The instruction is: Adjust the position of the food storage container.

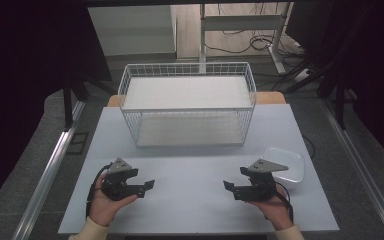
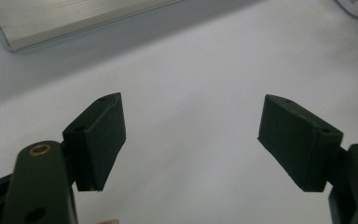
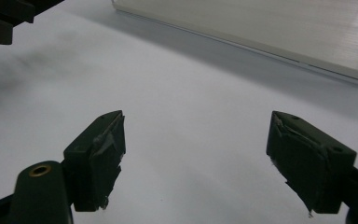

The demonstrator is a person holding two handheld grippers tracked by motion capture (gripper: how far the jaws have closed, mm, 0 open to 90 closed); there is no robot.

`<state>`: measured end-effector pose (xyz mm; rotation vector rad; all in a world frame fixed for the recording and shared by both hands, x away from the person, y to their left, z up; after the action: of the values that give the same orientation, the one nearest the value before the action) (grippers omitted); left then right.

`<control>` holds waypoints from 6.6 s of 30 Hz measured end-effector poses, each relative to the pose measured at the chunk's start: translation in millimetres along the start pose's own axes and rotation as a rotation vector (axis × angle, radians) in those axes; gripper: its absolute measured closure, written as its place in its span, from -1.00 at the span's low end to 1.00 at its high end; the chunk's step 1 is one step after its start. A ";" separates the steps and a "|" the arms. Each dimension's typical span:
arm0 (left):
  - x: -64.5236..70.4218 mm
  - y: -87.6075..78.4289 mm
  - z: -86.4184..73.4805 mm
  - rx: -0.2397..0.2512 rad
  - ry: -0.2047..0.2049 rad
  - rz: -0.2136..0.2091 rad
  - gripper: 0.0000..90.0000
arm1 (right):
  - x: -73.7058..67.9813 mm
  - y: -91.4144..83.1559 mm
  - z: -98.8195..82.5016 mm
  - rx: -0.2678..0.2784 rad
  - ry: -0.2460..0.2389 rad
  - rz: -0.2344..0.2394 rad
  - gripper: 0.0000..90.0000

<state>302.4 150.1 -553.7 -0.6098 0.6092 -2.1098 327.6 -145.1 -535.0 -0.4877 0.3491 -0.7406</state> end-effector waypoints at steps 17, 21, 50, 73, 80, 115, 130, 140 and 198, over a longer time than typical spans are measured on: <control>4.1 1.8 -0.7 -0.010 0.010 -0.011 -0.50 | -1.5 1.7 -1.1 -0.014 -0.001 0.013 -0.52; 3.2 1.4 0.9 -0.004 0.004 -0.009 -0.50 | -2.8 0.3 2.8 -0.007 -0.006 0.016 -0.48; 6.9 2.0 2.2 -0.006 0.012 -0.016 -0.50 | 76.5 -65.0 41.0 0.044 0.068 -0.183 -0.33; 8.2 3.3 1.0 -0.011 0.017 -0.016 -0.50 | 157.4 -92.8 30.7 0.008 0.159 -0.344 -0.08; 6.9 4.4 0.7 -0.012 0.012 -0.016 -0.50 | 180.7 -100.9 24.3 -0.015 0.188 -0.385 0.09; 8.1 6.8 0.7 -0.013 0.013 -0.019 -0.50 | 209.3 -88.7 -11.7 -0.229 0.128 -0.456 0.98; 8.0 6.7 0.0 -0.013 0.018 -0.017 -0.50 | 184.2 -79.3 -17.4 -0.261 0.121 -0.320 0.98; 8.1 5.8 0.4 -0.010 0.019 -0.018 -0.50 | 134.6 -69.0 -23.3 -0.296 0.105 -0.220 0.98; 9.5 -0.5 4.6 0.011 0.021 -0.013 -0.50 | 37.4 -9.1 -24.2 -0.329 -0.039 -0.036 0.98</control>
<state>299.9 141.5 -547.9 -0.5884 0.6067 -2.1329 337.1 -184.8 -555.2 -0.8201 0.4289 -0.7104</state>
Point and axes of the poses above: each handheld gripper's, and its own axes: y roughly forward along the jaws, z roughly out of its top, x roughly to its right, the point moved 10 cm from there along y, roughly forward along the jaws, and after that the axes turned 3 degrees about x, right-handed, at the moved point
